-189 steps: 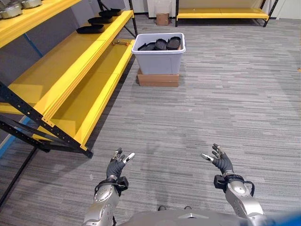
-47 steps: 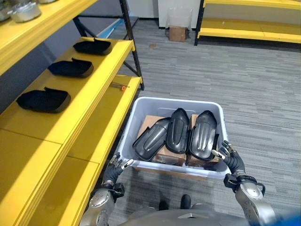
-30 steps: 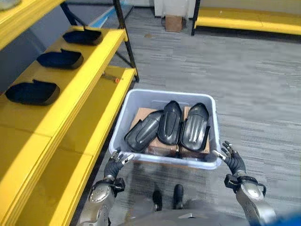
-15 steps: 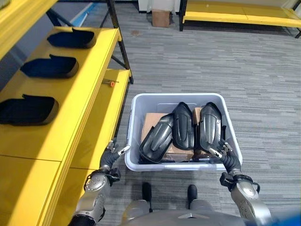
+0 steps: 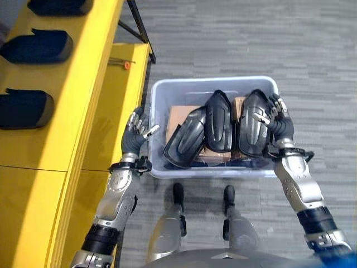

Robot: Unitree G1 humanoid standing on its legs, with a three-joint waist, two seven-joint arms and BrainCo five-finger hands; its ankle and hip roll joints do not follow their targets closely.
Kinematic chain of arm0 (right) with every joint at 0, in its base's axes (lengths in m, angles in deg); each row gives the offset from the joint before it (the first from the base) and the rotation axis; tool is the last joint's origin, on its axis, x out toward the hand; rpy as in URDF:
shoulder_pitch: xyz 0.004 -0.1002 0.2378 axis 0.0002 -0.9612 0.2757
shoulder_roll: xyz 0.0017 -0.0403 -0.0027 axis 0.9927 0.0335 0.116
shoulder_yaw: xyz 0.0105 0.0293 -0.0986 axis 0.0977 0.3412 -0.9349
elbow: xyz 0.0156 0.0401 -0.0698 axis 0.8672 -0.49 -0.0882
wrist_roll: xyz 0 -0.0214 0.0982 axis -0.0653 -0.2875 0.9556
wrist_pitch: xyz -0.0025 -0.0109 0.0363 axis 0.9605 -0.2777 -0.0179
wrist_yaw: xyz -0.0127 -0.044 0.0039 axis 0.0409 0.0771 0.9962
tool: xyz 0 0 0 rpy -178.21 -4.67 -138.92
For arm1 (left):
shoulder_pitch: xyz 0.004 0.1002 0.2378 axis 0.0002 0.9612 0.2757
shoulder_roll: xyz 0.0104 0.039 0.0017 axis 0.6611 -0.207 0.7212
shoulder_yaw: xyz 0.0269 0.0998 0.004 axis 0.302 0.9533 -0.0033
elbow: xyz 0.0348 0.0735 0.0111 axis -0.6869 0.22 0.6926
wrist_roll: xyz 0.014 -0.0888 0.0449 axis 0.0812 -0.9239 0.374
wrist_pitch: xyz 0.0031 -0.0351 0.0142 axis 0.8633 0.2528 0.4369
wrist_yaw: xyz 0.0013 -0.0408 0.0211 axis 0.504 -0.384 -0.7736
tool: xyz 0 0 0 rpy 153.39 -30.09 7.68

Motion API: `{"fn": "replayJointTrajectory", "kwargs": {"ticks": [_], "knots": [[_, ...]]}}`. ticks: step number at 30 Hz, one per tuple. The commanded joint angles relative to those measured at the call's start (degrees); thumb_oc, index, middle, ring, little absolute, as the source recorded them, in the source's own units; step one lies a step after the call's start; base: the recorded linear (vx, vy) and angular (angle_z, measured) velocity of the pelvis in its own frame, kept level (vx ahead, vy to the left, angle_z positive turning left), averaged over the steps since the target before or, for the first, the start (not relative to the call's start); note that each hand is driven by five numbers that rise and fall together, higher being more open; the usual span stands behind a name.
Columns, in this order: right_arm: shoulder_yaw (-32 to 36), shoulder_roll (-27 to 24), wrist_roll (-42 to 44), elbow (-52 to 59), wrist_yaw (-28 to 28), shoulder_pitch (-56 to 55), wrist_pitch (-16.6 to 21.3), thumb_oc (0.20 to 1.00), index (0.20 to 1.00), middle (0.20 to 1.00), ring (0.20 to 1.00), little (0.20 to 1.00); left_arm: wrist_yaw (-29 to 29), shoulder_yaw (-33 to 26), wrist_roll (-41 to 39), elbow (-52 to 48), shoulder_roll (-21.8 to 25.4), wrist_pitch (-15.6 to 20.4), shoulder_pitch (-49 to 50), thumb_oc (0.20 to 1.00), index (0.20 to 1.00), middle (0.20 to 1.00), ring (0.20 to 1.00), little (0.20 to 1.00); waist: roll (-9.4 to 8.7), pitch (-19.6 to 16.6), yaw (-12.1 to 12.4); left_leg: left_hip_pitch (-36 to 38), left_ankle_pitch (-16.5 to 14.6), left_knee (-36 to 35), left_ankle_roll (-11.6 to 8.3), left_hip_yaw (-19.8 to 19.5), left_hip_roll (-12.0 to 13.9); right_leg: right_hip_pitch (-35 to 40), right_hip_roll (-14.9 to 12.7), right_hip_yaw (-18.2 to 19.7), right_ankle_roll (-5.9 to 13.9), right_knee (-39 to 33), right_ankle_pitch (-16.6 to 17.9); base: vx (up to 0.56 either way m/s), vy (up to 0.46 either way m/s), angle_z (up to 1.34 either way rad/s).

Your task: Move parts from the plastic box to the shelf.

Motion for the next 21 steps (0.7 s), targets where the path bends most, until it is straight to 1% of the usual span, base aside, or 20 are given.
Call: {"fn": "replayJointTrajectory", "kwargs": {"ticks": [1,5,6,7,11,21], "knots": [[-1.07,0.01,-1.49,-0.31,2.65,2.04,4.42,1.000,1.000,1.000,1.000,1.000,1.95,-2.48,0.60,-2.65,0.46,5.42,0.98,1.000,1.000,1.000,1.000,1.000,-1.54,-2.59,0.63,-4.07,-1.78,4.39,-1.50,0.93,1.90,-3.45,-2.01,-0.27,3.24,4.36,-0.96,-0.08,-0.019,-0.08],[-2.57,1.44,-0.26,-5.18,5.81,7.77,5.29,1.000,1.000,1.000,1.000,1.000,4.33,-0.67,1.80,-2.00,-0.52,6.65,-2.91,1.000,1.000,1.000,1.000,1.000,-1.00,-0.65,0.95,-7.30,-1.65,5.53,-1.65,1.20,1.89,-7.54,-1.76,-0.24,3.19,6.53,-0.81,-0.06,-0.017,-0.08],[-2.58,1.43,-0.25,-5.25,5.81,7.87,5.33,1.000,1.000,1.000,1.000,1.000,4.34,-0.68,1.80,-1.96,-0.52,6.67,-2.99,1.000,1.000,1.000,1.000,1.000,-0.99,-0.64,0.95,-7.39,-1.69,5.62,-1.65,1.20,1.90,-7.63,-1.75,-0.23,3.19,6.61,-0.84,-0.06,-0.016,-0.15],[-3.23,1.81,0.29,-6.92,7.09,9.89,5.53,1.000,1.000,1.000,1.000,1.000,5.10,0.10,1.56,-1.52,-1.04,6.85,-4.32,1.000,1.000,1.000,1.000,1.000,-0.76,0.31,0.99,-8.41,-1.63,6.06,-1.70,1.23,1.84,-9.13,-1.63,0.01,3.10,7.54,-0.81,-0.05,-0.011,-0.12],[-3.78,2.85,0.32,-9.06,9.22,13.26,5.91,1.000,1.000,1.000,1.000,1.000,6.69,1.23,1.54,-0.75,-2.03,7.16,-6.53,1.000,1.000,1.000,1.000,1.000,-0.57,2.13,1.10,-10.37,-1.33,6.33,-1.73,1.79,1.77,-12.34,-1.35,0.41,2.97,9.10,-0.68,-0.04,-0.018,-0.07],[-3.54,2.35,0.34,-14.65,12.16,17.99,6.27,1.000,1.000,1.000,1.000,1.000,7.22,2.54,1.63,-0.07,-1.68,7.15,-8.06,1.000,1.000,1.000,1.000,1.000,0.21,4.07,1.40,-11.58,-0.79,5.61,-1.86,1.74,1.59,-14.75,-1.59,0.38,2.79,10.32,-1.03,0.00,-0.005,-0.01]]}}
